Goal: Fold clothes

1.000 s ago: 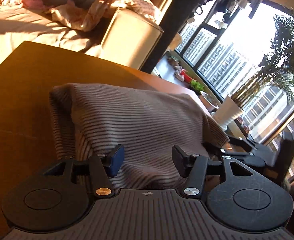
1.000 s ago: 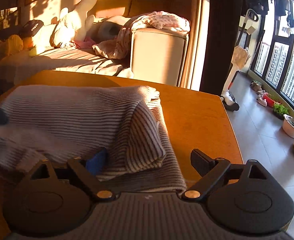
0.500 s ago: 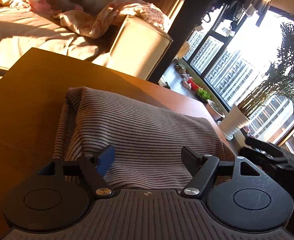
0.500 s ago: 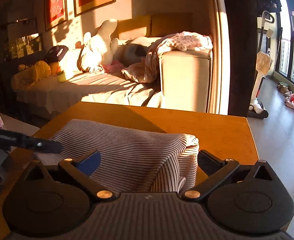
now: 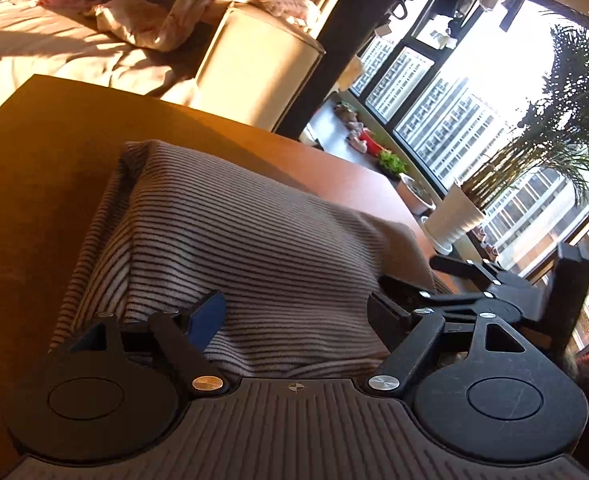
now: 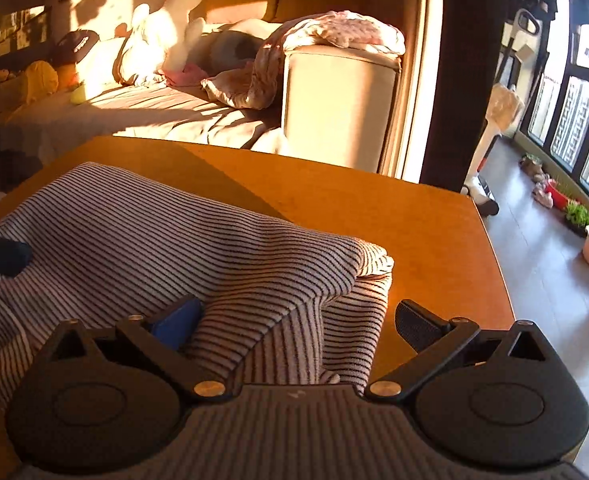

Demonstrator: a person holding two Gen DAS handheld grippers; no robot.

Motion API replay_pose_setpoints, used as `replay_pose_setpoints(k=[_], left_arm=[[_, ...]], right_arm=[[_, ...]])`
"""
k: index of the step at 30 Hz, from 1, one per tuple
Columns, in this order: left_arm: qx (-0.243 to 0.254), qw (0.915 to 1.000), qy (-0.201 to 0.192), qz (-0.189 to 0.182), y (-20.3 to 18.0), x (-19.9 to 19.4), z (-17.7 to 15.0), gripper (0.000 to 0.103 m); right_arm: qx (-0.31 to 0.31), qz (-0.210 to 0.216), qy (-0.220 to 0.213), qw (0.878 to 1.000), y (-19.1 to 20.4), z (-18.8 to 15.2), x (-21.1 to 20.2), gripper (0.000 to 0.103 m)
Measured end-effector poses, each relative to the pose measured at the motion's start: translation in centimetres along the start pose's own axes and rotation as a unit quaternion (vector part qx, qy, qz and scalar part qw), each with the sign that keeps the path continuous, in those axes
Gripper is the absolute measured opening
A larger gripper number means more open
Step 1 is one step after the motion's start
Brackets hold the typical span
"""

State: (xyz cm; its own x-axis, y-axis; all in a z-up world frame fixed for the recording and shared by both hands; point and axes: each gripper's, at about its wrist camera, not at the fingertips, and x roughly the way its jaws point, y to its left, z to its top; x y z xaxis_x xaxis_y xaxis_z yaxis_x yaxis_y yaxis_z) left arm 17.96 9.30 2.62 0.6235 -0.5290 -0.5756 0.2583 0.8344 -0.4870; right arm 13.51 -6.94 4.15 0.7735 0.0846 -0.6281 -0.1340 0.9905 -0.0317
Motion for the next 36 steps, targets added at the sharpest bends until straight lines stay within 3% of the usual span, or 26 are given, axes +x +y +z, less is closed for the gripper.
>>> replay_pose_setpoints(k=[3, 5, 7, 12, 19, 27, 29, 31, 33, 34, 36], left_arm=[[0.004, 1.0000, -0.007, 0.002, 0.3, 0.7, 0.5, 0.083], [0.004, 1.0000, -0.009, 0.001, 0.5, 1.2, 0.9, 0.085], [0.002, 0.9999, -0.010, -0.003, 0.7, 1.6, 1.2, 0.087], [-0.004, 0.9998, -0.017, -0.006, 0.9, 2.2, 1.8, 0.089], [0.026, 0.9992, -0.016, 0.026, -1.1, 0.9, 1.0, 0.094], [0.035, 0.9993, -0.011, -0.004, -3.7, -1.0, -1.8, 0.092], [0.035, 0.9992, -0.007, -0.015, -4.3, -1.2, -2.3, 0.082], [0.039, 0.9989, -0.001, -0.027, -4.7, -1.2, -2.7, 0.075], [0.048, 0.9985, 0.002, -0.028, -4.9, -1.2, -3.2, 0.073], [0.051, 0.9983, 0.004, -0.027, -4.9, -1.1, -3.5, 0.069], [0.051, 0.9983, 0.014, -0.023, -4.5, -0.6, -3.9, 0.066]], right_arm=[[0.044, 0.050, 0.017, 0.998, -0.2, -1.6, -1.4, 0.103], [0.033, 0.080, 0.021, 0.996, 0.8, -2.8, -2.3, 0.103], [0.022, 0.082, 0.015, 0.996, 2.0, -3.7, -3.1, 0.103], [0.060, 0.076, 0.017, 0.995, 2.4, -3.8, -3.3, 0.103], [0.053, 0.102, 0.025, 0.993, 1.7, -3.6, -3.8, 0.103], [0.044, 0.046, -0.067, 0.996, -0.6, -0.2, -7.4, 0.103], [0.037, 0.030, -0.088, 0.995, -1.1, 0.7, -8.0, 0.102], [-0.008, 0.000, -0.079, 0.997, -0.3, 1.1, -6.4, 0.084], [-0.029, 0.001, -0.054, 0.998, 0.4, 0.8, -4.2, 0.068], [-0.037, 0.005, -0.040, 0.998, 0.8, 0.5, -3.1, 0.062], [-0.060, 0.000, -0.024, 0.998, 1.7, -0.3, -1.2, 0.062]])
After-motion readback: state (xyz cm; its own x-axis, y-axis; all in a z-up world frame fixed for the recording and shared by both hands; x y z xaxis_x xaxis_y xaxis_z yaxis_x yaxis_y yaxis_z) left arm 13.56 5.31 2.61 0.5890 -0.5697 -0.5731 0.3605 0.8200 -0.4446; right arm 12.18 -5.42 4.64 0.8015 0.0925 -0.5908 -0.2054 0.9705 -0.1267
